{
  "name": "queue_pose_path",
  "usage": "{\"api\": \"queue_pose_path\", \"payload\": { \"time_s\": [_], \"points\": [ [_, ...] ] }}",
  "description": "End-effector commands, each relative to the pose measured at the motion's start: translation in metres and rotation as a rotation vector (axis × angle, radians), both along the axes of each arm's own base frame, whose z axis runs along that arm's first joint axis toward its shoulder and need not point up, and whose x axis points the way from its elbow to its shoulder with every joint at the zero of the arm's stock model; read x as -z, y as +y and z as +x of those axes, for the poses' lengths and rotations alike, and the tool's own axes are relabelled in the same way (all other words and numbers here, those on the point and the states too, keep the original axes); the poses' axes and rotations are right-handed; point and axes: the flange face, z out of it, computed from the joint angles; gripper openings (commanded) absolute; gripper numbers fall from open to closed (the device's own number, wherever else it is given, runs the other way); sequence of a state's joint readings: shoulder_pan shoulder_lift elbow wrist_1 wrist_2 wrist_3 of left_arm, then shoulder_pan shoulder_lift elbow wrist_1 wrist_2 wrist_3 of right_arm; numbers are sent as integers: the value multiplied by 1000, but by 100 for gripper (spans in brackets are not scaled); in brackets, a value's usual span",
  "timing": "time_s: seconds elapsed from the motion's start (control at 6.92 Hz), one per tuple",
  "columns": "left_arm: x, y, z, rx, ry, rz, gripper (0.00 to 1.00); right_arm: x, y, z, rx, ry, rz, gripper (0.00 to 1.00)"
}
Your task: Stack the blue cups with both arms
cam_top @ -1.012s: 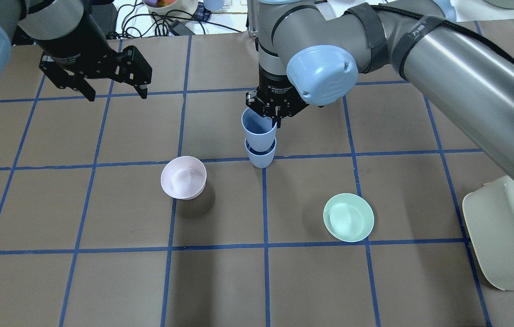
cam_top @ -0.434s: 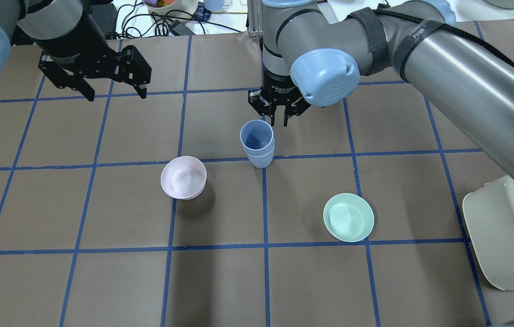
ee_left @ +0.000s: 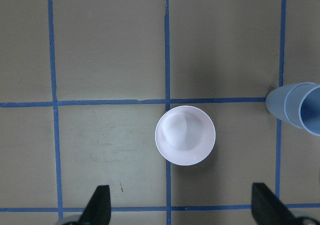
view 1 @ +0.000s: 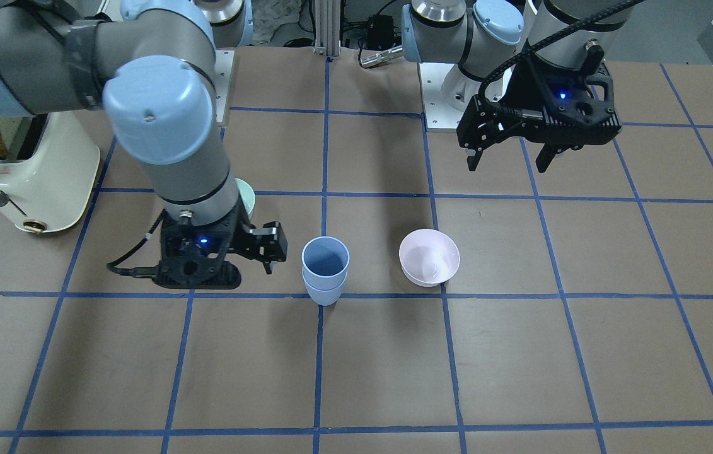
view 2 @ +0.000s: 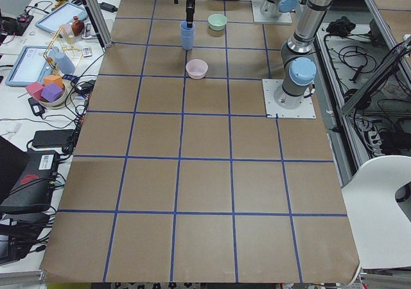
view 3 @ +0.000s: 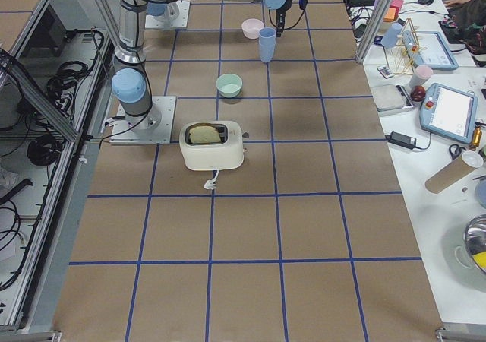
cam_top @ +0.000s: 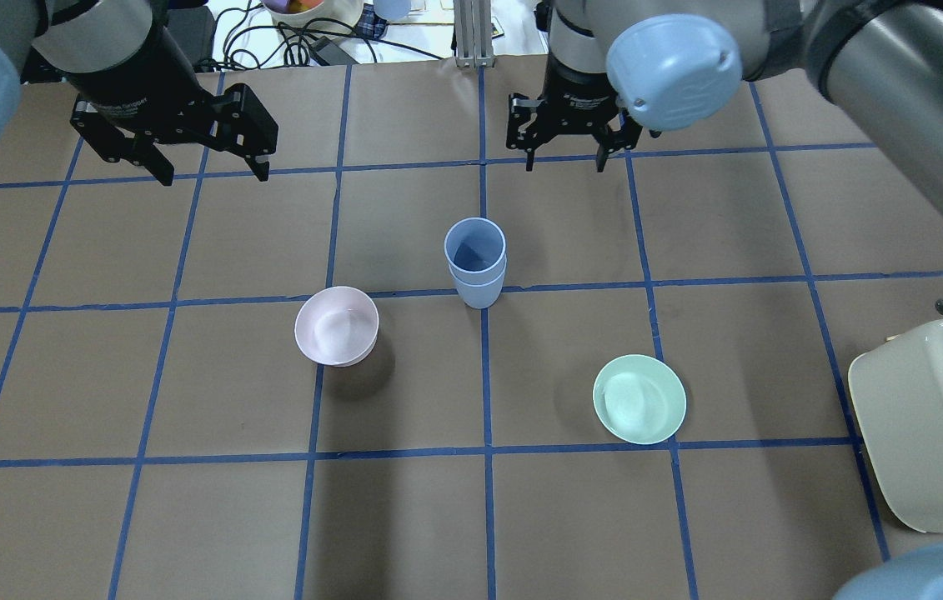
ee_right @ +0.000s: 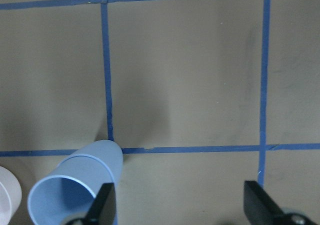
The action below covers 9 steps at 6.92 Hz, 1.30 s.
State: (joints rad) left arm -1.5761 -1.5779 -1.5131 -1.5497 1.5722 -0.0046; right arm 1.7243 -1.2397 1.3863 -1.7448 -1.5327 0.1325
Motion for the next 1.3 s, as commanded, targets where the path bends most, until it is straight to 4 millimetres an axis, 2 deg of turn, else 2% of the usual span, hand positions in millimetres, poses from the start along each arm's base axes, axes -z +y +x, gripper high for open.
{"api": "queue_pose_path", "payload": {
  "time_s": [0.0, 0.14, 0.43, 1.16],
  "points": [
    [1, 0, 0, 1, -2, 1, 100, -52, 19, -65, -93, 21, -26, 100],
    [0, 1, 0, 1, -2, 1, 100, -62, 23, -75, -81, 18, -34, 100],
    [0, 1, -1, 4, -5, 3, 100, -82, 34, -77, -103, 24, -67, 100],
    [4, -1, -3, 7, -5, 4, 100, -79, 39, -77, -105, 21, -47, 100]
  ]
}}
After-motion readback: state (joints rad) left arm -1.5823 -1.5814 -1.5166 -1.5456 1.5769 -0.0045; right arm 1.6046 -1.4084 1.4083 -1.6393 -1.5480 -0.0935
